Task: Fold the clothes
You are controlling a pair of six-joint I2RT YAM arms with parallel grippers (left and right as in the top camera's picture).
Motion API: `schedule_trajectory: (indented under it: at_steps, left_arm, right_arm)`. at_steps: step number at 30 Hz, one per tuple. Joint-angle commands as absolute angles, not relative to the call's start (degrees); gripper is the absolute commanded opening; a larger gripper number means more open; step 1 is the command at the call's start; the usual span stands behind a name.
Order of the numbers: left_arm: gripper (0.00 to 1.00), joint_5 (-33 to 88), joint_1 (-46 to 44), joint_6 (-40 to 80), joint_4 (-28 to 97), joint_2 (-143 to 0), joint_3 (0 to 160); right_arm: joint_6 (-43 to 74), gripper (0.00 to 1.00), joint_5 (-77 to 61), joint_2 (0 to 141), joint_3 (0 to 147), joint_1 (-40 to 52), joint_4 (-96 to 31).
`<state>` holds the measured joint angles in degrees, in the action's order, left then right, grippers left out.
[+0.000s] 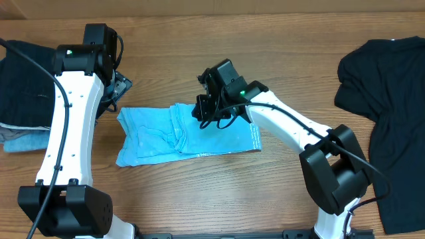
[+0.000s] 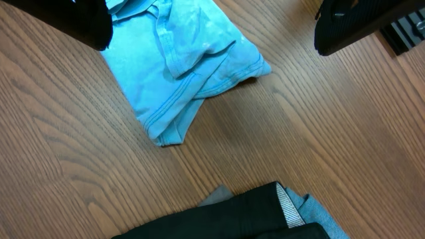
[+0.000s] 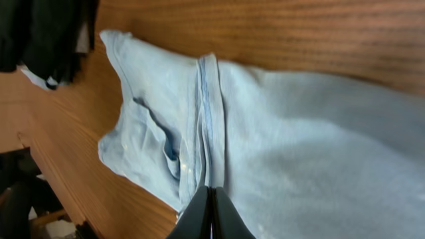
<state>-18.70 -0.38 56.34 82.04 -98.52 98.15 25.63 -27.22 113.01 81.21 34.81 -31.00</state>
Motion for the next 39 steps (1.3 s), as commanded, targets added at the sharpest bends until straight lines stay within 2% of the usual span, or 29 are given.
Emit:
schedule_trajectory:
  at_steps: [1,10,18,24,31,39]
  left_arm:
    - [1.0,-19.88,-0.38,55.09,82.02,-98.78,98.74]
    - [1.0,-19.88,-0.38,55.11,82.02,-98.78,98.74]
    - [1.0,-19.86,-0.38,55.09,82.02,-98.78,98.74]
    - [1.0,-19.88,-0.38,55.09,82.02,-98.78,98.74]
    - [1.0,-19.88,-0.38,55.09,82.02,-98.78,98.74]
    - [1.0,-19.88,-0.38,55.09,82.02,-98.78,98.74]
  right_arm:
    - [25.1,0.04,-27.99,112.68,78.61,37.21,-30.63]
    - [25.1,0.04,-28.03,116.9,76.07,45.1,-25.47]
    - [25.47,0.04,-21.69,121.16,76.07,49.82,-24.91]
    - [23.53,0.04,-32.08,117.43,81.43,46.68,-24.36]
    - [23.57,0.04,-32.08,110.56,85.47,39.16,-23.07]
    - [23.79,0.04,-23.18,114.19,85.47,36.45,-20.56]
